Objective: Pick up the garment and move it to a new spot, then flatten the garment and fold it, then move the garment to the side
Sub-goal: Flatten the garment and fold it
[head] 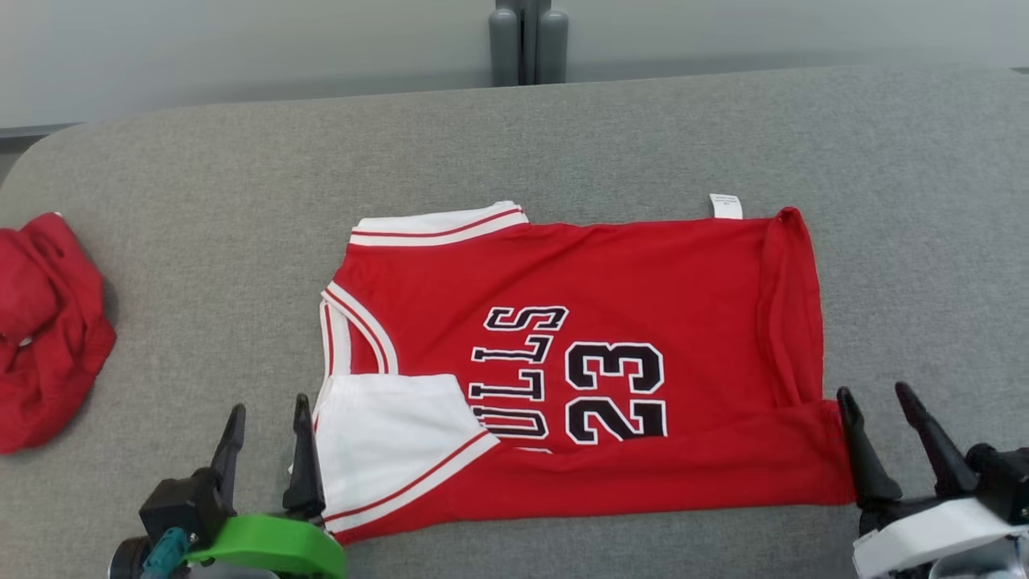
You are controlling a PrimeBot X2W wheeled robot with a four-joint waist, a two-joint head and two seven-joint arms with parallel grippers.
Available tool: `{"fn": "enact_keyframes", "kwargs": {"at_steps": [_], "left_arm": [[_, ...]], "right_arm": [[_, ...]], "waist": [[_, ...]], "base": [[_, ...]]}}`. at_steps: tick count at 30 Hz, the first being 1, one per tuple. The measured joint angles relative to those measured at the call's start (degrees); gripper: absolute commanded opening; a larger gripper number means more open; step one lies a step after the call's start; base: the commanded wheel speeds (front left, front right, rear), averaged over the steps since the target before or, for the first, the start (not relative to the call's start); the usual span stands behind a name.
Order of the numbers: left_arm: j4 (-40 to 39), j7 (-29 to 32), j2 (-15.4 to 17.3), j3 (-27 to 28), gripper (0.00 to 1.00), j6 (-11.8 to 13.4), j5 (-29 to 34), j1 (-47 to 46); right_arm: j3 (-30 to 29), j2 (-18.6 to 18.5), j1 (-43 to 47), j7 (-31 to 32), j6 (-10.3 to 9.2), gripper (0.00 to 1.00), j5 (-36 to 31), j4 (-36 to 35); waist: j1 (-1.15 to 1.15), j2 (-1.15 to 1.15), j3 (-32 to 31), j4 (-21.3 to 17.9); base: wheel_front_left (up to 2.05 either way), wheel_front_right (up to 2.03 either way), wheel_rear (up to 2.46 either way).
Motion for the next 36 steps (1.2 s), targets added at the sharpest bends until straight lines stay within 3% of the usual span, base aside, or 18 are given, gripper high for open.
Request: {"fn": "enact_keyframes", "kwargs": {"at_steps": [8,20,23,28,36], "left_arm": [[-5.8,-1.0,1.6,-0.4,1.0,2.2,4.1,-1.7],[-8.3,1.2,2.6,-1.0,1.0,3.4,5.0,-1.6],[-8.2,3.7,3.4,-1.9,1.0,1.9,4.9,-4.9],[-5.4,11.4,4.3,-4.3,1.0,-2.2,4.2,-19.6],[13.2,21.7,2.4,-8.1,1.0,-8.2,2.0,-39.6]], "right_arm": [[-2.2,0.6,-1.8,3.4,-0.01,1.0,-3.7,-11.7],[-2.8,2.2,-1.3,5.9,-0.01,1.0,-4.3,-15.4],[-2.9,2.2,-1.7,6.0,-0.01,1.0,-4.1,-15.8],[-2.0,1.6,-3.8,6.1,-0.01,1.0,-3.7,-16.1],[0.4,1.4,-7.9,4.8,-0.01,1.0,-2.7,-14.6]], "waist": [[0.0,0.0,-0.8,-2.1],[0.0,0.0,0.0,-2.0],[0.0,0.0,1.0,-1.8],[0.0,0.0,3.8,-1.6],[0.0,0.0,8.6,-3.3]], "base": [[0.0,0.0,0.0],[0.0,0.0,0.0],[0.0,0.0,0.0],[0.0,0.0,0.0],[0.0,0.0,0.0]]}}
